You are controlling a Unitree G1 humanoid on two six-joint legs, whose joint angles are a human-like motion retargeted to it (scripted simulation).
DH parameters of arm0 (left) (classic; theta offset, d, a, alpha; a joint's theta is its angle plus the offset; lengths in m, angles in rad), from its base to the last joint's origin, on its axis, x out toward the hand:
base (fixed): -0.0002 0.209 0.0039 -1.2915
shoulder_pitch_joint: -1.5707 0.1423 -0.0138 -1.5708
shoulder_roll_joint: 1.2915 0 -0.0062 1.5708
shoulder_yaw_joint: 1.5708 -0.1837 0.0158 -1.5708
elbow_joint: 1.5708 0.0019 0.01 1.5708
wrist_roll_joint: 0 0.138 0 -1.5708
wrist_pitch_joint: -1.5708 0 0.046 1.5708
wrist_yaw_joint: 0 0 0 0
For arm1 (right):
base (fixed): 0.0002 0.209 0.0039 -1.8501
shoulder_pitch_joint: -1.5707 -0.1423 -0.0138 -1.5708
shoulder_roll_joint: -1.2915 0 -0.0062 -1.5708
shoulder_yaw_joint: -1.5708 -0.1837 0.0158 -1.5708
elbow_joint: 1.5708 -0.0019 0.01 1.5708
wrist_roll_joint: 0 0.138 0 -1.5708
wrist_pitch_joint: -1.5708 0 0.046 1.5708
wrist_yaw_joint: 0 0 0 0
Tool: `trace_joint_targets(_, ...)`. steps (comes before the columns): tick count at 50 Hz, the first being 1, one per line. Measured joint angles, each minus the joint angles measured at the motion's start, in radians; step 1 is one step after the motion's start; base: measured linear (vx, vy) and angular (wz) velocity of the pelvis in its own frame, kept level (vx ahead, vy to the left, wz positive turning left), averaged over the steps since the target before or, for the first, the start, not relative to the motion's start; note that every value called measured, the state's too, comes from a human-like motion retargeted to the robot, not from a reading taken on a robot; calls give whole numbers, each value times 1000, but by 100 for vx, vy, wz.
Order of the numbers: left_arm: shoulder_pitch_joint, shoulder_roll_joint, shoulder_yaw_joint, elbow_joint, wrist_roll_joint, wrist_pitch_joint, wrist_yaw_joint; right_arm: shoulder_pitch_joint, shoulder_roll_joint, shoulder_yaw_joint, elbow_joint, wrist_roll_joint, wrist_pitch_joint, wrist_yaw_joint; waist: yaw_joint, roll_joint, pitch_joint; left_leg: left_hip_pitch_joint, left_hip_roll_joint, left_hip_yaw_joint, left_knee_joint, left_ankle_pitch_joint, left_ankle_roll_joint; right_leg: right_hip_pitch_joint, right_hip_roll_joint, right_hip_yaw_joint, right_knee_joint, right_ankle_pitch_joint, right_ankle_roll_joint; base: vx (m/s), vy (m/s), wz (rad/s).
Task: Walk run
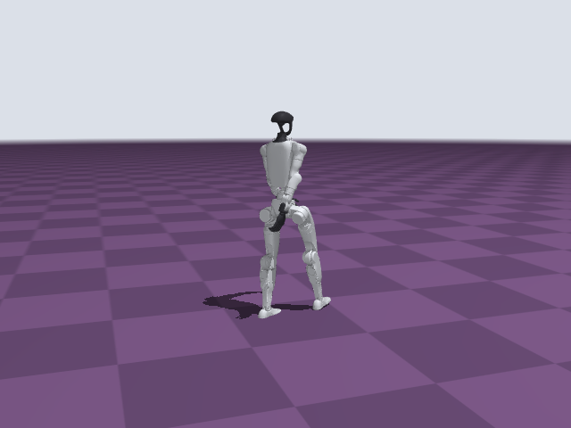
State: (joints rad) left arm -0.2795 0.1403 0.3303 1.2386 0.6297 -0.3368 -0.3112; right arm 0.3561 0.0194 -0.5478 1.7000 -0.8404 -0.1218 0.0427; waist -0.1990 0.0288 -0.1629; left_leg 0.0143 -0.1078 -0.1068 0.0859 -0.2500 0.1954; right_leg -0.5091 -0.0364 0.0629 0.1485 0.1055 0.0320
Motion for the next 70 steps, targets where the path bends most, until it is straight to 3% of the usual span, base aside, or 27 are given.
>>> trace_joint_targets(4, -38, 52, -4, -40, 52, -34, 37, -2, 8, 26, 0, -31, 42, 29, 26, -22, -2, 98, 8, 38, 10, 29, -94, -44, -29, -253, -184, -91, 118, 105, -68, -44)
trace_joint_targets(5, -33, 57, 5, -39, 65, -35, 58, -13, 2, 32, 0, -37, 51, 34, 36, -25, -9, 115, 9, 58, 19, 60, -129, -42, -17, -321, -192, -101, 97, 83, -40, -70)
trace_joint_targets(7, -8, 45, 26, 3, 75, -25, 111, -43, -20, -3, 0, -64, 59, 21, 24, -6, -33, 120, 18, 52, 63, 204, -223, -39, 2, -383, -124, -77, -64, 96, -38, 2)
trace_joint_targets(8, 9, 33, 36, 40, 75, -16, 132, -55, -33, -31, 0, -76, 52, 7, 2, 8, -39, 121, 22, 24, 100, 309, -282, -30, -24, -469, -84, -49, -78, 128, -56, 82)
trace_joint_targets(10, 49, 17, 73, 139, 86, -1, 161, -80, -58, -65, 0, -70, 16, -14, -58, 44, -43, 105, 76, 46, 214, 551, -452, -37, 24, -244, -24, 23, -146, 128, -51, 106)
trace_joint_targets(12, 91, 2, 97, 248, 115, 14, 188, -148, -105, -79, -2, -16, -16, 15, -68, 39, -40, 3, 43, 156, 429, 743, -457, -64, -19, -105, 97, -21, -158, 116, -21, 27)
trace_joint_targets(15, 173, 38, 89, 382, 146, 73, 250, -256, -129, -126, -58, 27, 1, 80, -69, 4, -25, -147, -26, 89, 759, 774, -457, 29, -19, -166, 137, -97, -219, 97, -58, -90)
trace_joint_targets(17, 275, 43, 116, 405, 218, 137, 306, -301, -103, -118, -143, 83, -23, 117, -31, -45, -36, -244, -14, 64, 831, 633, -431, 120, 80, -77, 53, -93, -275, 86, -101, -171)
trace_joint_targets(19, 391, 23, 164, 402, 274, 170, 354, -340, -94, -73, -231, 143, -75, 148, -6, -69, -29, -360, 84, 156, 874, 510, -295, 201, 115, -29, -2, -79, -282, 111, -78, -190)
trace_joint_targets(23, 582, -8, 239, 419, 276, 129, 325, -448, -111, 3, -376, 144, -182, 202, 111, -171, -8, -519, 175, 387, 683, 358, -83, 311, 115, 113, -50, -57, -294, 97, -35, -283)
trace_joint_targets(30, 758, -58, 277, 461, 395, 222, 233, -577, -203, 93, -505, 96, -301, 213, 275, -140, 39, -651, 159, 350, 60, 303, -49, 498, 182, 335, -65, -83, -294, 104, 9, -224)
trace_joint_targets(34, 790, -47, 256, 461, 444, 306, 209, -535, -201, 72, -469, 72, -295, 137, 300, -141, 47, -639, 133, 237, -44, 214, -207, 631, 188, 287, -18, -18, -294, 129, -3, -70)
trace_joint_targets(37, 776, -20, 251, 461, 444, 315, 210, -461, -171, 29, -388, 73, -229, 101, 338, -144, 14, -612, 194, 300, 69, 202, -251, 682, 228, 202, 49, 209, -276, 127, -21, -76)
trace_joint_targets(38, 766, -13, 255, 461, 433, 310, 220, -431, -162, 13, -352, 70, -202, 99, 356, -142, 1, -590, 201, 313, 77, 279, -260, 683, 229, 176, 97, 326, -222, 155, 5, -71)
trace_joint_targets(40, 731, -1, 262, 461, 382, 293, 221, -383, -143, -1, -259, 52, -150, 81, 287, -183, -15, -581, 77, 144, 162, 260, -220, 594, 207, 121, 389, 418, -82, 148, 10, 20)
trace_joint_targets(42, 638, 33, 243, 461, 305, 284, 180, -376, -133, 11, -135, 83, -102, 25, 246, -214, 8, -562, 34, 164, 252, 184, -207, 481, 159, 50, 688, 418, 20, 108, -7, -14)
trace_joint_targets(43, 582, 51, 223, 461, 272, 288, 162, -369, -130, 0, -74, 101, -87, -3, 258, -198, 13, -524, 86, 242, 256, 159, -199, 442, 156, 22, 740, 418, 19, 96, -7, -103)
trace_joint_targets(45, 469, 81, 201, 461, 222, 291, 166, -324, -111, -15, 0, 119, -70, -18, 282, -103, -5, -432, 233, 318, 186, 151, -195, 363, 235, -58, 690, 385, -91, 89, -3, -124)
trace_joint_targets(46, 412, 87, 202, 446, 210, 286, 187, -289, -98, -18, 0, 117, -61, -4, 272, -86, -1, -397, 229, 309, 168, 141, -197, 313, 251, -72, 700, 343, -111, 80, -2, -47)
trace_joint_targets(49, 263, 101, 203, 366, 168, 233, 240, -191, -67, -12, 0, 84, -60, -4, 177, -40, 14, -299, 208, 277, 98, 136, -208, 177, 278, -80, 661, 206, -57, 102, -4, 81)
trace_joint_targets(52, 150, 120, 168, 264, 87, 140, 228, -106, -54, -13, 0, 13, -73, -71, 74, -2, 15, -211, 181, 270, 33, 122, -210, 59, 202, -121, 511, 78, -30, 88, -1, 64)
trace_joint_targets(57, -20, 205, 160, 138, -3, 58, 124, -11, -44, -44, 0, 0, -24, -120, 19, -29, 28, -38, 89, 330, -36, 51, -226, -36, 46, -191, 97, 83, -92, 84, -8, -37)
trace_joint_targets(61, -100, 221, 198, 96, -24, 56, 138, 38, -33, -100, 0, 79, -10, -102, 37, -23, 0, 43, 67, 362, -44, 27, -286, -67, 39, -311, -211, 37, -31, 98, -19, -64)
trace_joint_targets(62, -109, 217, 203, 95, -40, 49, 154, 45, -30, -110, 0, 104, -16, -105, 38, -16, -7, 56, 67, 359, -34, 38, -302, -65, 47, -342, -232, 14, -40, 110, -28, -24)
trace_joint_targets(65, -99, 175, 191, 110, -90, -16, 203, 45, -21, -142, 0, 190, -35, -138, -1, 34, -21, 81, 96, 291, 30, 162, -373, -50, 64, -352, -139, 3, -192, 117, -30, 52)
trace_joint_targets(67, -61, 130, 171, 135, -83, -69, 225, 27, -22, -183, 0, 220, -58, -154, -44, 61, -26, 79, 105, 207, 109, 377, -443, -42, 56, -313, -98, 92, -225, 120, -28, 93)
trace_joint_targets(70, 16, 74, 128, 196, 4, -101, 233, -57, -48, -217, 0, 262, -90, -122, -49, 30, -48, -26, 27, 246, 344, 731, -457, -36, -14, -196, 14, 23, -260, 118, -24, -12)
